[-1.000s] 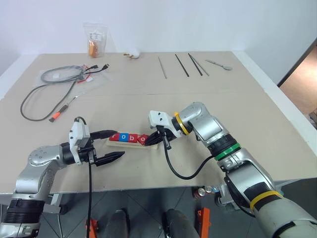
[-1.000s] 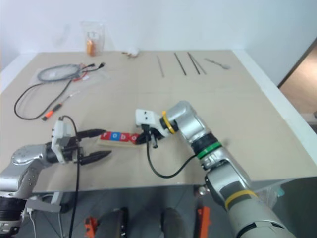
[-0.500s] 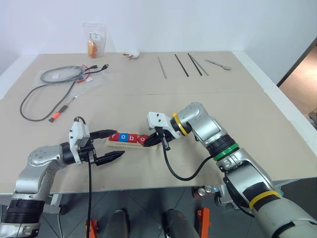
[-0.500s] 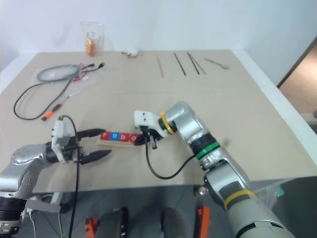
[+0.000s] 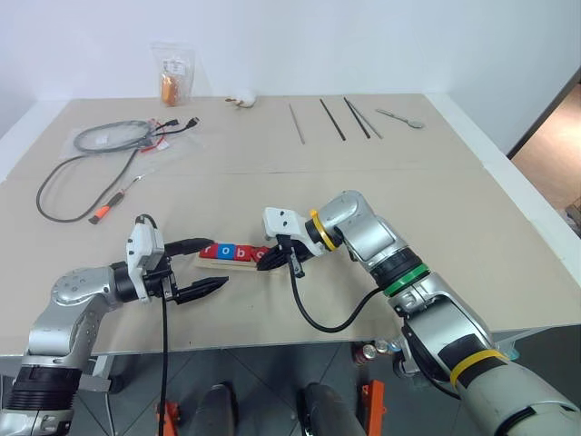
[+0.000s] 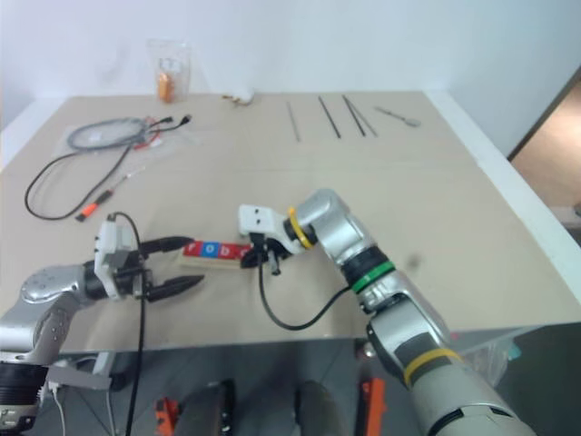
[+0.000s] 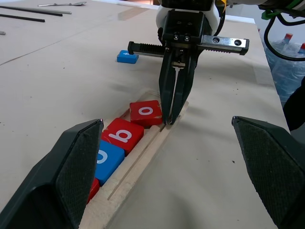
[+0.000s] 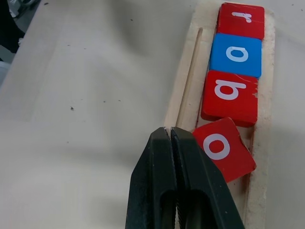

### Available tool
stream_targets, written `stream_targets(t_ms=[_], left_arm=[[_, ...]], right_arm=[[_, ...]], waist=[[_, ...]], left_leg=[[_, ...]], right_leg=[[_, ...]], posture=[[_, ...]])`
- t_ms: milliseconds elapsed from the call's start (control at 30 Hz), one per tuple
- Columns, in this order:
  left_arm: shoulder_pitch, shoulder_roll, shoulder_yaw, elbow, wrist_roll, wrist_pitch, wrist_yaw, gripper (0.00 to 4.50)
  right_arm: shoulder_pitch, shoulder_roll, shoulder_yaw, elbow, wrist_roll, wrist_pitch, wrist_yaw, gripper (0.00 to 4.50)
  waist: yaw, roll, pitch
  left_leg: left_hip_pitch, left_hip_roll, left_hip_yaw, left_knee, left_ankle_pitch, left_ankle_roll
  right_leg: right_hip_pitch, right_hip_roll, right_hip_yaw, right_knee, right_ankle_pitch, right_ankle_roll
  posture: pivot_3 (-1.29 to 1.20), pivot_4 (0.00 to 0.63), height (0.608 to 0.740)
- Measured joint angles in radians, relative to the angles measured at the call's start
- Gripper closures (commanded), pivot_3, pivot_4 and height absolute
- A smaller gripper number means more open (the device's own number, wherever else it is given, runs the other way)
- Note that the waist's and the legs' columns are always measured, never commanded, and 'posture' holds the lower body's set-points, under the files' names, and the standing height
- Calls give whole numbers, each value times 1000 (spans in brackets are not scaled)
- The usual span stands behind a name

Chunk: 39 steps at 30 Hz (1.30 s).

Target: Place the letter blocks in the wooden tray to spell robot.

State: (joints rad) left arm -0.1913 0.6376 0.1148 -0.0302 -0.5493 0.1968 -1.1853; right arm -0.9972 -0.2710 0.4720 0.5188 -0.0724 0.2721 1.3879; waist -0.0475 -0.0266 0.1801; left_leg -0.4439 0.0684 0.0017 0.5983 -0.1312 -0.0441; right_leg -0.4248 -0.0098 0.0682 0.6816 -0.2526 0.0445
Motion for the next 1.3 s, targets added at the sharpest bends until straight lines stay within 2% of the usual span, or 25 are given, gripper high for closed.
stream_targets(t_ms=[333,767,1033,1067,1100,1300], left_arm=[[2,0,0,-1,0,0,0,0],[2,-1,0,-1,0,0,1,0],[-12,0,-6,-14,-2,10,-4,0],[-28,0,-8,-28,-5,19,-4,0],[-41,0,-9,-37,-9,22,-5,0],[-101,0,-28,-46,-19,45,-9,0]], right_arm=[[-64,27,-5,63,-5,-17,-41,4436],[-70,23,-14,78,11,-14,-39,4436],[-135,-122,-162,125,56,-17,-65,4436],[-135,-139,-180,125,62,-14,-78,3902],[-135,-146,-197,126,68,-11,-90,3720],[-77,-227,-283,100,101,30,-156,1465]], waist=[[0,0,0],[0,0,0],[2,-1,1],[2,-1,1],[2,-1,1],[2,-1,1]], left_leg=[[0,0,0,0,0,0],[0,0,0,0,0,0],[-1,0,0,0,0,0],[-1,0,0,0,0,0],[-1,0,0,-1,0,0],[-1,0,1,-1,0,0]], right_leg=[[0,0,0,0,0,0],[0,0,0,0,0,0],[0,-1,0,-1,0,0],[0,-1,0,-1,0,0],[0,0,0,0,0,0],[0,0,0,-1,-1,2]], posture=[[0,150,740],[0,150,740],[0,150,740],[0,150,740],[0,150,740],[0,150,740]])
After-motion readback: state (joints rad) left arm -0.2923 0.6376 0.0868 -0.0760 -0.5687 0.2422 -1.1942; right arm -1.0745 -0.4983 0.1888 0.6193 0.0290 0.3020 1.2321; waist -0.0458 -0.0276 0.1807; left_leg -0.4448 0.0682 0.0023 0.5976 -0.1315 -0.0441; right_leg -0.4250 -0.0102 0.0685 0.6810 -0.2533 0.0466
